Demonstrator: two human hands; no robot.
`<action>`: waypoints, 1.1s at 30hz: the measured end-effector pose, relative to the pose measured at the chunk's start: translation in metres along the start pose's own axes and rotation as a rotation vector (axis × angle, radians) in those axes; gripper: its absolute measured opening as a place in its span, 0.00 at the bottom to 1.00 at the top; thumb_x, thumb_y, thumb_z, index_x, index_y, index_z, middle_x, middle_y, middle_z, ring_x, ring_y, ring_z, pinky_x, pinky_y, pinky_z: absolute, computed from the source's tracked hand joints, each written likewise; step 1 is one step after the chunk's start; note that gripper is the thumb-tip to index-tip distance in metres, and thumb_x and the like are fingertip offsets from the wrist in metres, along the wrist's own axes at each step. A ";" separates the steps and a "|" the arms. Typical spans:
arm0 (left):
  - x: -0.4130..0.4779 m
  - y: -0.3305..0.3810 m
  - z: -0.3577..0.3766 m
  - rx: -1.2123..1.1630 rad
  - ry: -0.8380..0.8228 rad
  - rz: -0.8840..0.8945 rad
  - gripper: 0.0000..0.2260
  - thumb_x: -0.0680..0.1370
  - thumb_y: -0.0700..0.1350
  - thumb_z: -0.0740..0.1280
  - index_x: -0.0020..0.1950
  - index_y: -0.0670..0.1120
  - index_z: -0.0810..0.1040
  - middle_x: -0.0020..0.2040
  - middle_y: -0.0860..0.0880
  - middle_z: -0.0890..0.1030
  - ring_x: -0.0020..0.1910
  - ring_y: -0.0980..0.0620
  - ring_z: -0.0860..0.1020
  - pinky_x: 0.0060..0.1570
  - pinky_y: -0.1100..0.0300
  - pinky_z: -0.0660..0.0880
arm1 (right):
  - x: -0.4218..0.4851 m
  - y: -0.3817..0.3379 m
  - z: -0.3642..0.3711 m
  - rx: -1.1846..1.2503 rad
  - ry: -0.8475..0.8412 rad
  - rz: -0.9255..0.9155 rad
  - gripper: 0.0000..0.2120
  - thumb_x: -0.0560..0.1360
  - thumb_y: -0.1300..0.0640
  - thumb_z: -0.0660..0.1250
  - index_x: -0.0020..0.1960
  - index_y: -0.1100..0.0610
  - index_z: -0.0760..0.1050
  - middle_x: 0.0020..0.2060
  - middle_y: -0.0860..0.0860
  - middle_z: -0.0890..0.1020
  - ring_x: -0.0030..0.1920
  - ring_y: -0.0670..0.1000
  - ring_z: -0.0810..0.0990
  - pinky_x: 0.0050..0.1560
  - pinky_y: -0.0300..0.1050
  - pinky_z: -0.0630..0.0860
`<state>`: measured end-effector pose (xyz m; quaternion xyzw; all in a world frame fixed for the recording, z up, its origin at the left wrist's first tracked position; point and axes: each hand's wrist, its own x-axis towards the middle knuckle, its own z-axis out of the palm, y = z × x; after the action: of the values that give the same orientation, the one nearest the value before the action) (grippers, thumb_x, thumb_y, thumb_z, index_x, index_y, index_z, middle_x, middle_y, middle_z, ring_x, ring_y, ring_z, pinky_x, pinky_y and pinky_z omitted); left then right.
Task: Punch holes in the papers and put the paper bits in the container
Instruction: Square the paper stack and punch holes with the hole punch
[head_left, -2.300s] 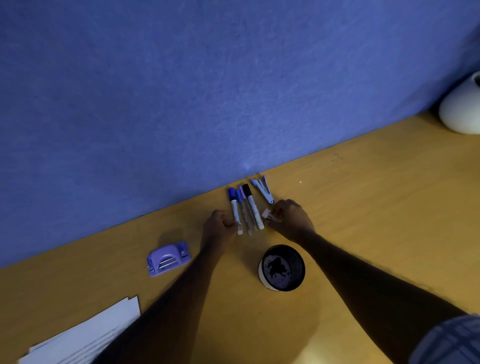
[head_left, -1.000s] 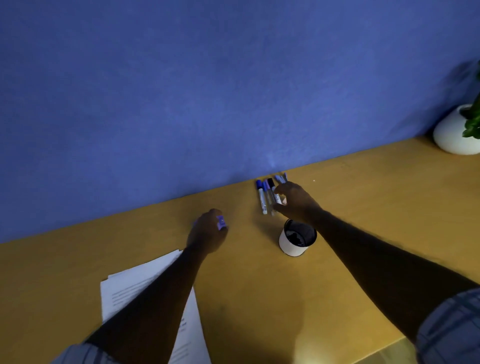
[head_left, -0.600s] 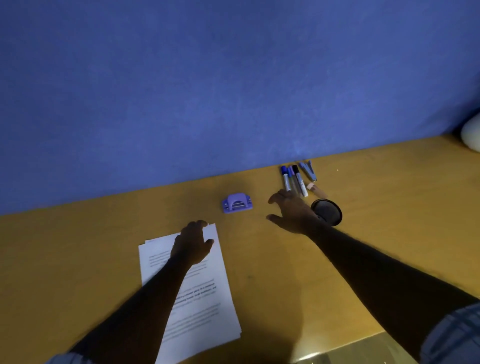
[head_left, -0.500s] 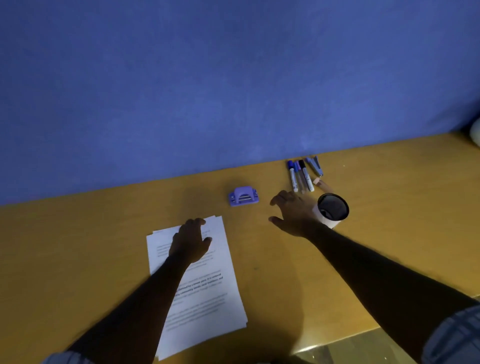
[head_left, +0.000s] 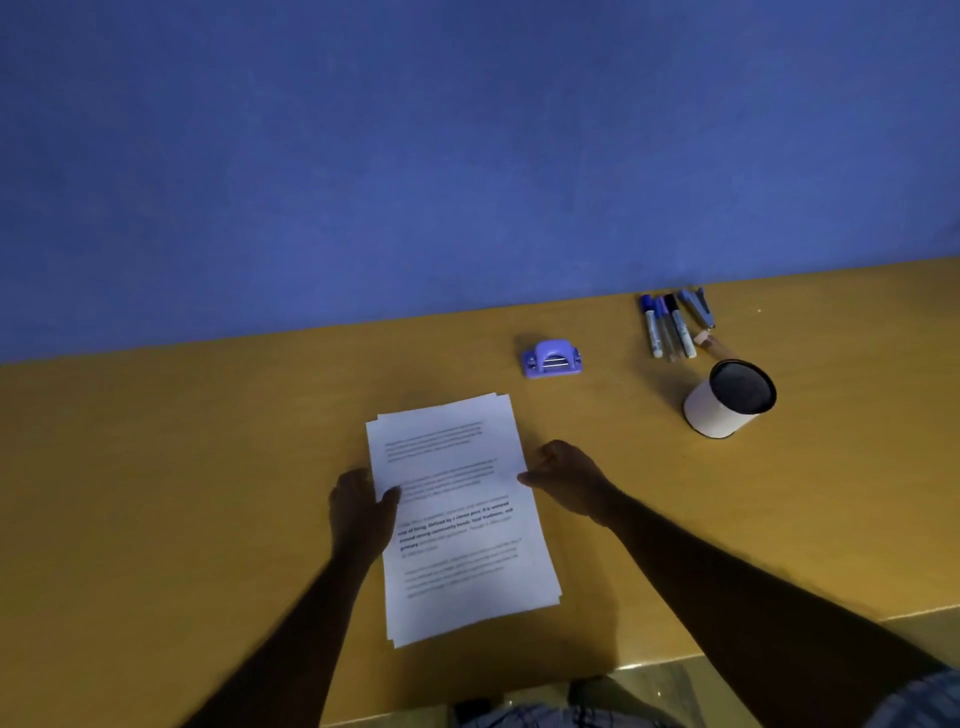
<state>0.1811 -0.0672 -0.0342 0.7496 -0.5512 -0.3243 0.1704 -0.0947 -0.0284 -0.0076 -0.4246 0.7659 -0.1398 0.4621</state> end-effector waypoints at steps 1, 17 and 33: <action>0.000 -0.003 -0.001 -0.024 -0.021 0.013 0.20 0.73 0.46 0.73 0.58 0.36 0.74 0.56 0.37 0.78 0.57 0.37 0.76 0.56 0.45 0.75 | -0.002 -0.001 0.006 0.007 0.015 0.014 0.28 0.70 0.47 0.73 0.65 0.57 0.70 0.57 0.51 0.78 0.53 0.51 0.78 0.46 0.44 0.78; 0.003 -0.009 -0.008 -0.260 -0.122 0.024 0.20 0.74 0.47 0.72 0.63 0.42 0.73 0.59 0.45 0.80 0.54 0.45 0.80 0.55 0.45 0.79 | 0.001 -0.023 0.037 0.430 0.181 0.139 0.28 0.70 0.62 0.73 0.68 0.60 0.67 0.57 0.55 0.77 0.55 0.56 0.78 0.54 0.52 0.79; -0.002 -0.006 -0.007 -0.261 -0.090 0.005 0.21 0.74 0.47 0.72 0.64 0.43 0.73 0.60 0.46 0.79 0.55 0.47 0.79 0.53 0.46 0.80 | 0.015 -0.025 0.053 0.361 0.196 0.157 0.10 0.73 0.61 0.66 0.54 0.60 0.77 0.51 0.57 0.82 0.49 0.58 0.81 0.48 0.52 0.81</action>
<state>0.1896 -0.0636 -0.0323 0.7044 -0.5133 -0.4260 0.2427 -0.0412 -0.0453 -0.0297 -0.2587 0.8004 -0.2788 0.4633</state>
